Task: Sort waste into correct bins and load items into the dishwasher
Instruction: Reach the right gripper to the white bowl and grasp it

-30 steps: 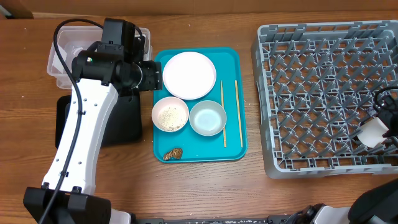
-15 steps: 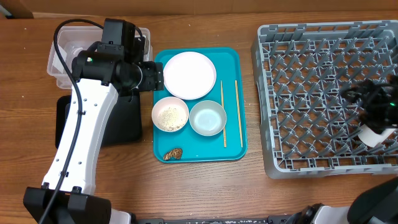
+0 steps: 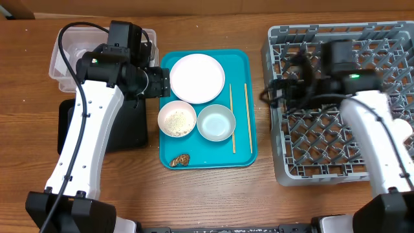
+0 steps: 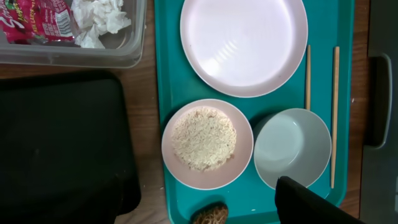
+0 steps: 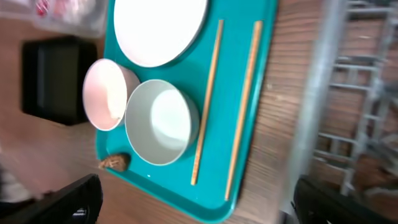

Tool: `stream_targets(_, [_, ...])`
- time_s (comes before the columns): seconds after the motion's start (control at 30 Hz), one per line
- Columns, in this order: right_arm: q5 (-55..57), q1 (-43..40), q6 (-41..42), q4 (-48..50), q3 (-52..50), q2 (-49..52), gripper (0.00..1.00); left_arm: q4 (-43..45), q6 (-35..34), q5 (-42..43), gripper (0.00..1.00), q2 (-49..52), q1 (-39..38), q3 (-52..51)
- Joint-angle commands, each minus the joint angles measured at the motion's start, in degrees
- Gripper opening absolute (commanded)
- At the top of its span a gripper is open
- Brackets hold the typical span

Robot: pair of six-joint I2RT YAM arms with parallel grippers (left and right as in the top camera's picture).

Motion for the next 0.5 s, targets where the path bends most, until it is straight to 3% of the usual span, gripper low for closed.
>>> stream_targets(0.0, [8.07, 5.11, 6.51, 2.49, -0.04, 0.66, 1.00, -0.24, 0.90, -2.95, 0.79, 0.61, -0.28, 0.70])
stream_targets(0.27, [10.58, 14.10, 11.19, 4.68, -1.16, 7.50, 0.91, -2.34, -2.86, -6.54, 0.78, 0.61, 1.88, 0.70])
stream_targets(0.47, [10.88, 17.38, 16.35, 4.33, -1.16, 15.50, 0.69, -2.93, -2.99, -6.54, 0.80, 0.61, 3.17, 0.70])
